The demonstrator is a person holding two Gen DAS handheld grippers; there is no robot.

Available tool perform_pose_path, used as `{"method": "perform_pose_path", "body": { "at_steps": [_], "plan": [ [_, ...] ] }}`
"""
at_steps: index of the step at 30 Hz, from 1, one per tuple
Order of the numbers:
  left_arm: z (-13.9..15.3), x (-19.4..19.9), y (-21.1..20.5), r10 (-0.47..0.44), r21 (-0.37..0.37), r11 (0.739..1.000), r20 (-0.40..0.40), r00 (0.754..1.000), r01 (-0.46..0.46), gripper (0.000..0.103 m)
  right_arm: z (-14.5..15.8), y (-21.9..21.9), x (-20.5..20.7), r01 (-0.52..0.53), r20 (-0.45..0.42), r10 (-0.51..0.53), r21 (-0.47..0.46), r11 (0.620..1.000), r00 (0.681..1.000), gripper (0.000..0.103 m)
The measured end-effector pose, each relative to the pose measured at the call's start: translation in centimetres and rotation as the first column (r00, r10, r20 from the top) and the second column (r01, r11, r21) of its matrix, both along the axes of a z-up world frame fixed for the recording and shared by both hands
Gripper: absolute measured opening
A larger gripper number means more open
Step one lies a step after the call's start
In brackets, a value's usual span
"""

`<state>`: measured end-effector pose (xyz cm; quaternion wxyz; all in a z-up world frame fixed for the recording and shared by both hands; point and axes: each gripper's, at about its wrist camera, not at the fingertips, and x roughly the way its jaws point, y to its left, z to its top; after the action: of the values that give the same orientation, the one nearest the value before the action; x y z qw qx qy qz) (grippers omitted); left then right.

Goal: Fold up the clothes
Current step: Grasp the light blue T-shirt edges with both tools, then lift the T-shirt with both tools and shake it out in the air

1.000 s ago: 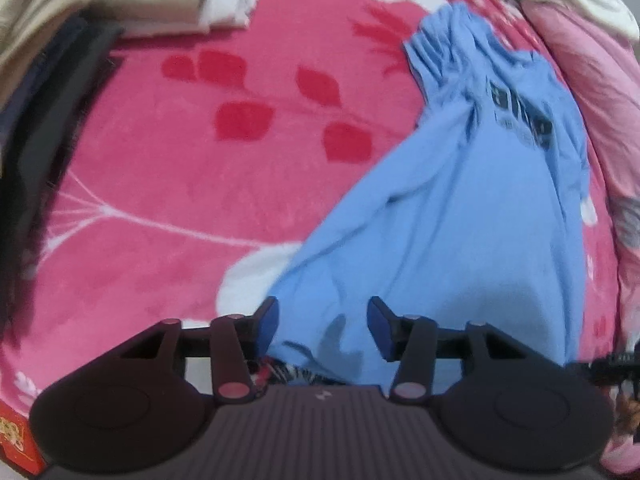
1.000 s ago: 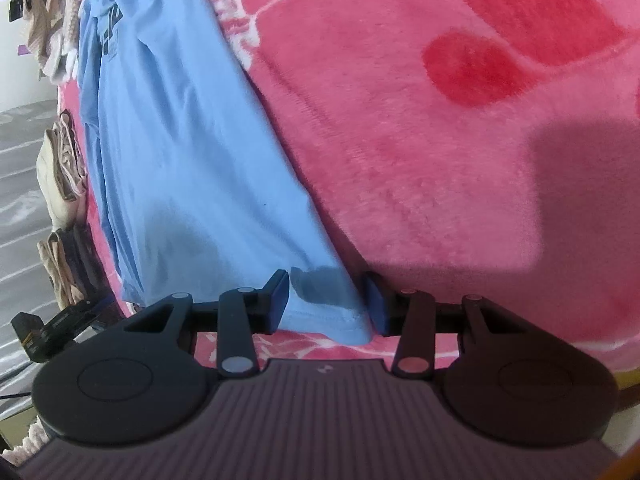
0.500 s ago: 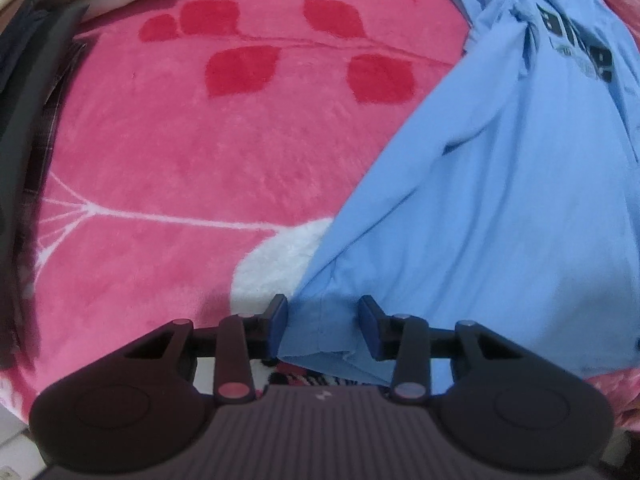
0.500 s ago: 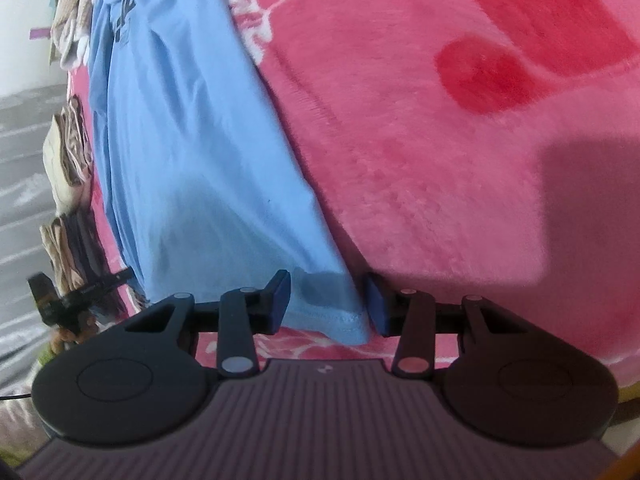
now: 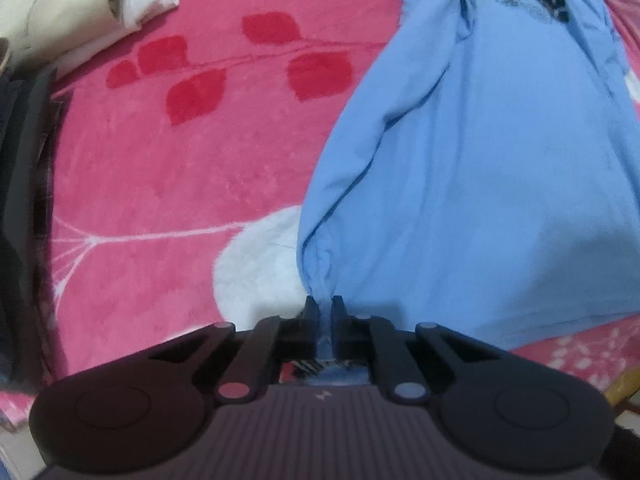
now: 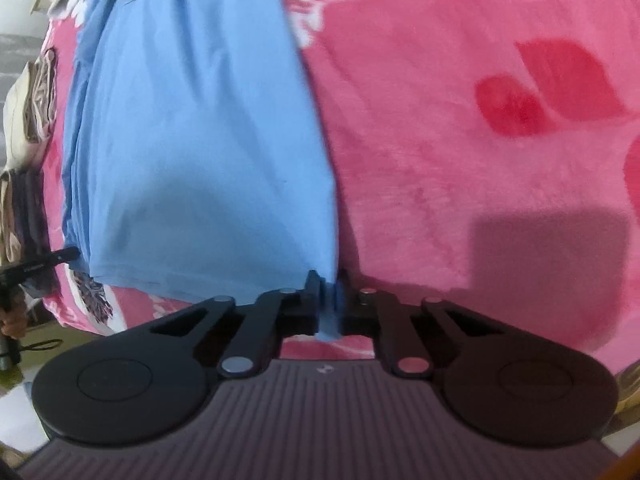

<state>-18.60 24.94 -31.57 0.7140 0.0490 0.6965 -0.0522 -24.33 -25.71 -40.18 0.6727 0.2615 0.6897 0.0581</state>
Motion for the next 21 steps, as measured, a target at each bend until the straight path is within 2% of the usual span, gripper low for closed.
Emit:
{"method": "perform_pose_path", "body": {
  "at_steps": [2,5,8,11,14,16,17,19,21],
  "plan": [
    [1.8,0.0,0.2,0.045,-0.046,0.998,0.017,0.999,-0.044,0.005,1.5,-0.1,-0.4,0.034,0.021,-0.033,-0.013,0.999,0.999,0.003],
    [5.9,0.0,1.7,0.138,-0.160,0.979,0.048,0.989,-0.128,0.005,5.2,-1.6,-1.4,0.171,0.088,-0.172,0.015,0.985,0.981,0.003],
    [9.0,1.5,2.8,0.249,-0.279,0.933,0.049,0.967,-0.226,0.005,9.4,-4.0,-2.6,0.328,0.177,-0.346,0.122,0.937,0.921,0.003],
    [10.3,4.4,3.8,0.368,-0.367,0.872,0.053,0.928,-0.325,0.005,11.8,-4.1,-2.2,0.408,0.261,-0.467,0.250,0.878,0.845,0.003],
    [11.5,7.8,4.8,0.504,-0.467,0.780,0.074,0.861,-0.417,0.005,11.6,-3.9,0.6,0.440,0.285,-0.560,0.390,0.809,0.778,0.003],
    [12.5,11.5,5.3,0.598,-0.527,0.708,0.090,0.797,-0.471,0.005,10.7,-3.7,5.1,0.444,0.258,-0.633,0.526,0.726,0.730,0.003],
    [13.9,13.4,5.2,0.630,-0.564,0.677,0.110,0.769,-0.474,0.005,10.4,-3.9,7.5,0.433,0.255,-0.648,0.566,0.702,0.718,0.003],
    [16.5,17.0,5.0,0.692,-0.635,0.613,0.144,0.708,-0.470,0.005,12.1,-4.3,13.0,0.400,0.287,-0.662,0.611,0.683,0.692,0.003],
    [19.5,20.5,4.7,0.746,-0.704,0.550,0.172,0.643,-0.450,0.005,15.5,-5.2,18.8,0.341,0.355,-0.675,0.657,0.673,0.647,0.003]
  ]
}}
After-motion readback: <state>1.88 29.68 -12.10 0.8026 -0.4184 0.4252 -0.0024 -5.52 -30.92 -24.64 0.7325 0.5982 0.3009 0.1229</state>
